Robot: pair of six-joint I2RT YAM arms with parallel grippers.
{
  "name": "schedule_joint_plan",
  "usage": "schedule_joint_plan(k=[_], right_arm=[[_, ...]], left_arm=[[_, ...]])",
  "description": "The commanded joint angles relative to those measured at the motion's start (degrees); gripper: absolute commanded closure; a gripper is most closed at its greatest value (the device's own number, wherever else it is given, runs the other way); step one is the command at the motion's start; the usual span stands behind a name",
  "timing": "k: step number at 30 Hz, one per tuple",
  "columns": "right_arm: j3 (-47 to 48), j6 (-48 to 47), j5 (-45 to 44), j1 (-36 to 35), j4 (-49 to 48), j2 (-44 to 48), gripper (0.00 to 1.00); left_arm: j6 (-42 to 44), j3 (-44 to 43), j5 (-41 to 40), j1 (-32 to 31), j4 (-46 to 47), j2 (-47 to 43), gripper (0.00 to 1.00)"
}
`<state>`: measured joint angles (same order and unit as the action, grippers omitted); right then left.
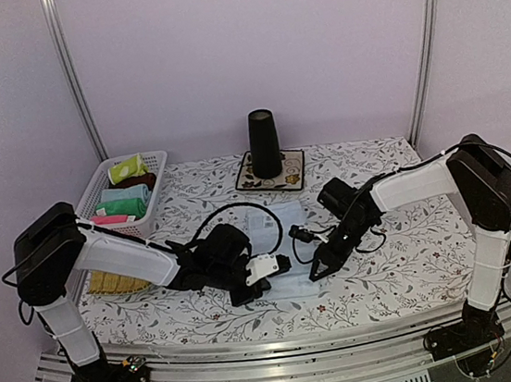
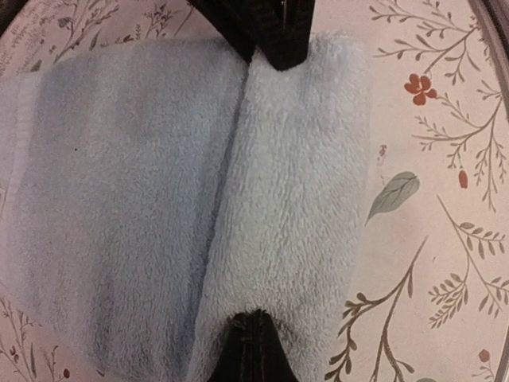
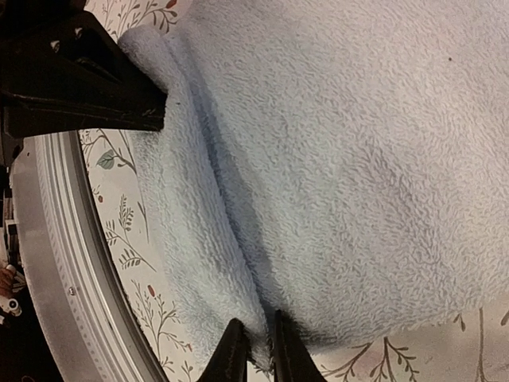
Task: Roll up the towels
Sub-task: Roll the towel at the center of the board.
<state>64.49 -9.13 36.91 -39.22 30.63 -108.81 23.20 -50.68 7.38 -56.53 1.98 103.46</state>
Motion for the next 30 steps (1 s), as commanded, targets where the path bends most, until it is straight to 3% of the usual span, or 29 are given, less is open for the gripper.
schedule_joint_plan(k=[1, 4, 10, 14, 21, 30], right_arm=[[0.7, -0.7, -3.2, 0.8, 0.4, 0.9, 0.73], [-0.8, -0.8, -6.4, 0.8, -1.1, 5.5, 0.53], [-6.2, -4.1, -14.9, -0.1, -7.3, 17.9, 0.44], [-12.4, -9.3, -27.1, -7.1, -13.7, 25.5, 0.35], [-22.0, -18.1, -41.8, -19.1, -23.8, 29.8, 0.33], [-26.1, -23.8, -51.8, -26.6, -32.1, 23.2, 0.4]], left_arm=[[-1.3, -1.4, 2.1, 1.0, -2.1, 1.2, 1.0], [-1.4, -1.9, 3.7, 1.2, -2.9, 1.6, 1.0], [-2.1, -3.9, 7.5, 2.7, -5.2, 3.5, 1.0], [-2.8, -5.3, 9.8, 3.6, -6.3, 4.7, 1.0], [-4.2, -8.0, 13.0, 4.7, -9.2, 7.2, 1.0], [-5.5, -9.6, 17.1, 5.9, -11.1, 8.4, 1.0]])
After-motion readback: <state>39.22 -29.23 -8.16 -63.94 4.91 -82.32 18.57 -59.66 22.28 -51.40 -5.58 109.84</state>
